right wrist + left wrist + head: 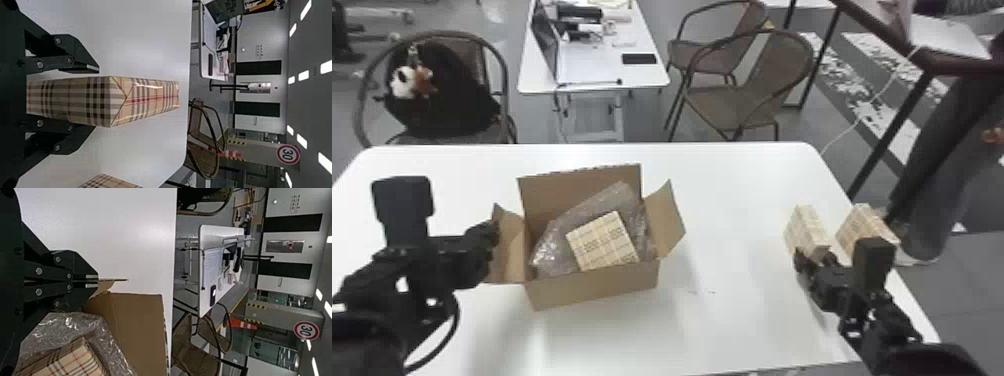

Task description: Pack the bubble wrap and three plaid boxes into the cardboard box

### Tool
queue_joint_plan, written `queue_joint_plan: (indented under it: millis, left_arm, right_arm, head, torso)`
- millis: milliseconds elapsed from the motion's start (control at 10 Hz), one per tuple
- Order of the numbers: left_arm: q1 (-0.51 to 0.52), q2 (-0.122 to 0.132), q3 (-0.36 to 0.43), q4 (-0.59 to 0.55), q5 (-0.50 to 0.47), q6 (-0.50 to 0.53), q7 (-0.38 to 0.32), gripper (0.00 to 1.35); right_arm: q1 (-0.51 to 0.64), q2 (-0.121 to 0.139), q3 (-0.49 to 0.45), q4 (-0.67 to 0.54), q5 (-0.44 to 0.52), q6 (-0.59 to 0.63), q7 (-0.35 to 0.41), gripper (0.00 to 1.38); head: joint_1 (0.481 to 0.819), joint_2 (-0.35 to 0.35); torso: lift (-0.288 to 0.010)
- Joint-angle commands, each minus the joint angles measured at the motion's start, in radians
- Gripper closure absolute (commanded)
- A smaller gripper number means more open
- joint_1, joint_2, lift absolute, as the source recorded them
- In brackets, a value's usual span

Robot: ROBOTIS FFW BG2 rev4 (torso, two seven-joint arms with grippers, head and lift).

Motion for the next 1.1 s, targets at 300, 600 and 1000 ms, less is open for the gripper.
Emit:
queue_joint_plan:
  millis: [300,600,1000]
  left_arm:
    - [0.000,-0.006,-0.001,0.002,0.000,-0.006,-0.001,1.21]
    - [0.000,-0.006,0.001,0.002,-0.001,-0.006,-0.001,1.21]
    - [-0.012,-0.006,-0.014,0.010,-0.009,0.003,-0.001,1.22]
  right_arm:
    - [0.115,0.020,0.024,-0.204,-0.099,0.047,0.026,1.09]
    - [0.053,-0.023,0.078,-0.507,-0.211,0.404,0.160,1.09]
    - [-0.233,-0.097,0.276,-0.518,-0.415,0.605,0.221,1.09]
  head:
    - [0.695,-0.047]
    - [0.695,0.027]
    - [0.695,0.170]
  torso:
    - [-0.092]
    - [-0.092]
    - [-0.092]
